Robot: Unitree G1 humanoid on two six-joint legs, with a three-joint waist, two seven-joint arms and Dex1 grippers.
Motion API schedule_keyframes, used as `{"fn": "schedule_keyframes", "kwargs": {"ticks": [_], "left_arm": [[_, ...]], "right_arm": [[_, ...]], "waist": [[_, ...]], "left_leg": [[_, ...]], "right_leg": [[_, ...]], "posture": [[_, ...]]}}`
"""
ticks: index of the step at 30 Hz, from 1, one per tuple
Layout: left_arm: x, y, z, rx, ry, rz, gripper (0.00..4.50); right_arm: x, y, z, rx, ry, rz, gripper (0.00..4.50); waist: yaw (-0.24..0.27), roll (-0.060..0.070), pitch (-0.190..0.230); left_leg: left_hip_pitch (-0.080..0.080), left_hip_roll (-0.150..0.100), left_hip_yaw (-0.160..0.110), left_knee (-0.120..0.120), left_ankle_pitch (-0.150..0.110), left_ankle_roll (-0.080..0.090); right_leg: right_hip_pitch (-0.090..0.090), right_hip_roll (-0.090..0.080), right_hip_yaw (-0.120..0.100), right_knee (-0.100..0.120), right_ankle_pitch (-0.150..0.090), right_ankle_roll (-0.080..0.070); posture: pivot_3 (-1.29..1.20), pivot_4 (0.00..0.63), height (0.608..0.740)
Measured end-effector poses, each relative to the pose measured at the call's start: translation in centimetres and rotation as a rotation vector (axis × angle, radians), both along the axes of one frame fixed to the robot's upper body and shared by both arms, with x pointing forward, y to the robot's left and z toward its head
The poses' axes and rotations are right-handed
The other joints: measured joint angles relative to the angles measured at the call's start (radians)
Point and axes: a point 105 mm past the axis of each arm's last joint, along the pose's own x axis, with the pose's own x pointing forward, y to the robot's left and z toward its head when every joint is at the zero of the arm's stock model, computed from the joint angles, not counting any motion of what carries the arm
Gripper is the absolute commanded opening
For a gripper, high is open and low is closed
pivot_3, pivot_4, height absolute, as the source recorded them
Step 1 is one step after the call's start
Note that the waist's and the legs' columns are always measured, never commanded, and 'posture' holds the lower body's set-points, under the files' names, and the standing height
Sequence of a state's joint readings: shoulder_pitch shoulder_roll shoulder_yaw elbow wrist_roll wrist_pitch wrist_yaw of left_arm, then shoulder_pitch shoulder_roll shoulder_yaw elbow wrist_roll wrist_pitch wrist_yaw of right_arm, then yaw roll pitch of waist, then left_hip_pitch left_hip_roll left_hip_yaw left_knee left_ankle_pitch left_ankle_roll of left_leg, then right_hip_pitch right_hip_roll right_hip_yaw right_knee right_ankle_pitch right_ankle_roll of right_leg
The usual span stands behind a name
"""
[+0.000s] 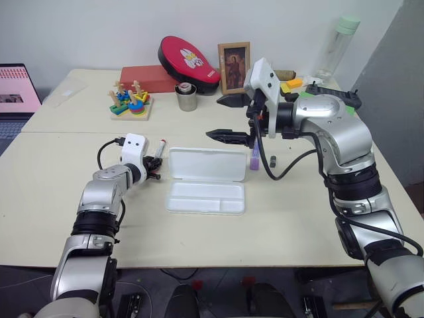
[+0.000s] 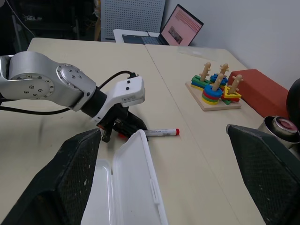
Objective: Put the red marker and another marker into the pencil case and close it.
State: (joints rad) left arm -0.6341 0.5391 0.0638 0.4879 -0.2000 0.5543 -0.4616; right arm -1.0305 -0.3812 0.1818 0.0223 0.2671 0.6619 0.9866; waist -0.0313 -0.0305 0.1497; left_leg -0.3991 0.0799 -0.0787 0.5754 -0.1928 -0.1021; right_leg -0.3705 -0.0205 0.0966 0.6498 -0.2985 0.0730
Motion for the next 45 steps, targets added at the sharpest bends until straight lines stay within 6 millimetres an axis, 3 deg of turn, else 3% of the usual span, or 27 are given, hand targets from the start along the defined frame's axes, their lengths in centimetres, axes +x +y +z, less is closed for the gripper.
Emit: {"fn": "schedule_keyframes", "kwargs": {"ticks": [2,9,12,14,17,19,22,23,27,32,37,45], "left_arm": [[0.0,0.1,0.0,-0.001,-0.001,0.001,0.44],[0.0,0.3,0.0,-0.001,-0.011,0.005,0.43],[-0.3,1.4,0.5,-0.006,-0.031,0.037,0.43],[-0.4,3.0,2.4,0.015,-0.109,0.050,0.43],[-0.9,3.3,8.5,0.046,-0.333,-0.060,0.43],[-1.6,1.8,11.7,0.071,-0.434,-0.192,0.43],[-3.8,-3.5,13.6,0.087,-0.478,-0.533,0.43],[-4.9,-5.8,13.4,0.096,-0.453,-0.679,0.43],[-8.1,-9.8,11.1,0.154,-0.308,-1.023,0.43],[-9.8,-10.2,8.2,0.233,-0.123,-1.213,0.43],[-8.5,-9.3,4.7,0.381,0.016,-1.260,0.43],[-7.4,-10.5,3.9,0.406,0.012,-1.279,0.43]], "right_arm": [[0.0,0.0,0.0,0.001,-0.001,-0.003,4.50],[-0.3,0.0,0.1,0.017,0.019,0.019,4.50],[-1.0,-0.6,0.3,0.045,0.036,0.050,4.50],[-1.5,-1.5,0.8,0.066,0.041,0.059,4.50],[-2.8,-3.1,0.7,0.069,0.051,0.083,4.50],[-3.2,-3.7,0.2,0.057,0.068,0.082,4.50],[-4.2,-4.9,-1.2,0.029,0.113,0.079,4.50],[-4.4,-5.4,-1.7,0.021,0.135,0.071,4.50],[-4.8,-6.7,-3.1,-0.008,0.177,0.021,4.50],[-4.8,-7.1,-3.5,0.017,0.191,-0.028,4.50],[-5.0,-7.4,-3.7,0.032,0.180,-0.085,4.50],[-5.3,-7.7,-4.6,0.036,0.203,-0.139,4.50]], "waist": [[0.000,0.000,0.000],[-0.001,0.000,0.000],[-0.001,0.000,0.000],[0.000,0.000,0.000],[0.003,0.000,0.000],[0.006,0.001,0.001],[0.009,0.001,0.001],[0.008,0.001,0.001],[-0.008,0.002,0.002],[-0.022,0.003,0.002],[-0.009,0.003,0.002],[0.002,0.003,0.002]], "left_leg": [[0.000,0.000,0.000,0.000,0.000,0.000],[0.000,0.000,0.000,0.000,0.000,0.000],[-0.001,0.000,0.000,0.000,0.000,0.000],[-0.002,0.000,0.000,-0.001,0.000,0.000],[-0.002,0.000,0.000,-0.002,0.000,0.000],[-0.002,0.000,0.000,-0.001,0.000,0.000],[-0.002,-0.001,0.001,-0.001,0.000,0.000],[-0.001,-0.001,0.001,0.000,0.000,0.000],[0.000,0.001,0.001,0.000,0.000,0.001],[0.000,0.001,0.000,0.000,0.000,0.001],[-0.001,0.000,0.000,0.000,0.000,0.001],[-0.002,0.000,0.000,0.000,0.000,0.001]], "right_leg": [[0.000,0.000,0.000,0.000,0.000,0.000],[0.000,0.000,0.000,0.000,0.000,0.000],[-0.001,0.000,0.000,-0.001,0.000,0.000],[-0.002,0.000,0.000,-0.001,0.000,0.000],[-0.001,-0.001,0.000,-0.003,0.000,0.000],[0.000,-0.001,0.000,-0.003,0.000,0.000],[0.002,-0.002,0.000,-0.004,0.000,0.000],[0.002,-0.002,0.000,-0.003,0.000,0.000],[0.001,0.001,0.001,-0.002,0.000,0.000],[0.001,0.001,0.002,-0.003,0.000,0.000],[0.000,0.001,0.002,-0.003,0.000,0.000],[0.000,0.001,0.001,-0.003,0.000,0.000]], "posture": [[0.00,0.150,0.740],[0.00,0.150,0.740],[0.00,0.150,0.740],[0.00,0.150,0.740],[0.00,0.150,0.740],[0.00,0.150,0.740],[0.00,0.150,0.740],[0.00,0.150,0.740],[0.00,0.150,0.740],[0.00,0.150,0.740],[0.00,0.150,0.740],[0.00,0.150,0.740]]}}
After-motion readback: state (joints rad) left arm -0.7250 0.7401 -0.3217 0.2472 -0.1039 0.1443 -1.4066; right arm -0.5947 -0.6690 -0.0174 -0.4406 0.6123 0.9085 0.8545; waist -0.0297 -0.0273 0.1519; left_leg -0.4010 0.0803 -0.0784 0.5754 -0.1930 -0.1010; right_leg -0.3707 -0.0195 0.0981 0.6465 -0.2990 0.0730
